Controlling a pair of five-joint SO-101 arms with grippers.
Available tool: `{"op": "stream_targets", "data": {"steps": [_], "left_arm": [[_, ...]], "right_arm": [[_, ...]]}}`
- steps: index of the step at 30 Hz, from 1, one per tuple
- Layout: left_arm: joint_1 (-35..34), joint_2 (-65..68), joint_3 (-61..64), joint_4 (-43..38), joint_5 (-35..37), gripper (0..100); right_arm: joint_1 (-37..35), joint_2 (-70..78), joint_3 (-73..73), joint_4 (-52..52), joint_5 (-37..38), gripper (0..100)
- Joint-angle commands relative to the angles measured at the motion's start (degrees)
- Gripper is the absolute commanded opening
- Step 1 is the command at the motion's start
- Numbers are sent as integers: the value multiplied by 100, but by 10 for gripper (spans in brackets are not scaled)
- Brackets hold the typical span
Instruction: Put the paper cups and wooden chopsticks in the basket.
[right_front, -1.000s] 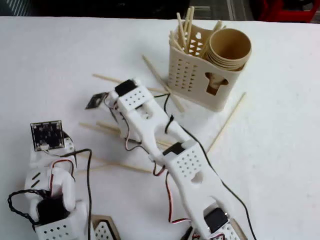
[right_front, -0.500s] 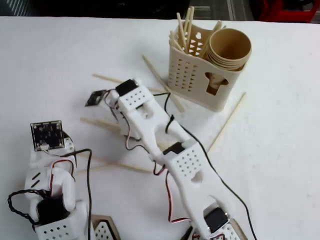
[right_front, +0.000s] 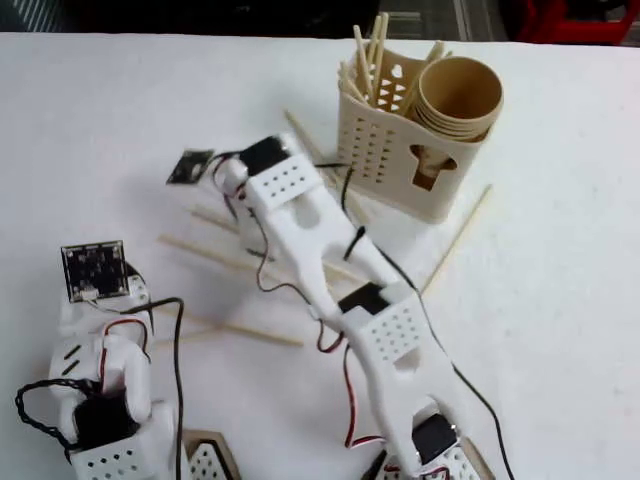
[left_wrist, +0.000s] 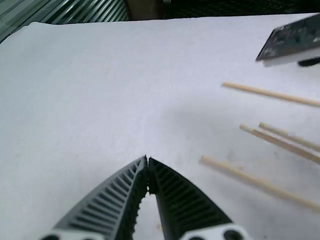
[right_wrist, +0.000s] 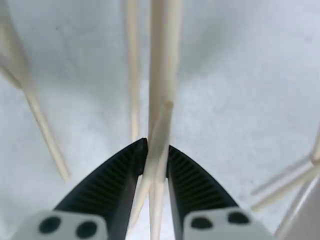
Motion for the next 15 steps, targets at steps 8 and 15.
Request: {"op": "stream_targets", "data": {"steps": [8, 15], "left_arm": [[-22, -66, -44, -26, 9, 27], [-22, -66, -44, -26, 9, 27]], "right_arm": [[119, -2185, 589, 48, -378, 19], [163, -3099, 589, -338, -958, 19]]}}
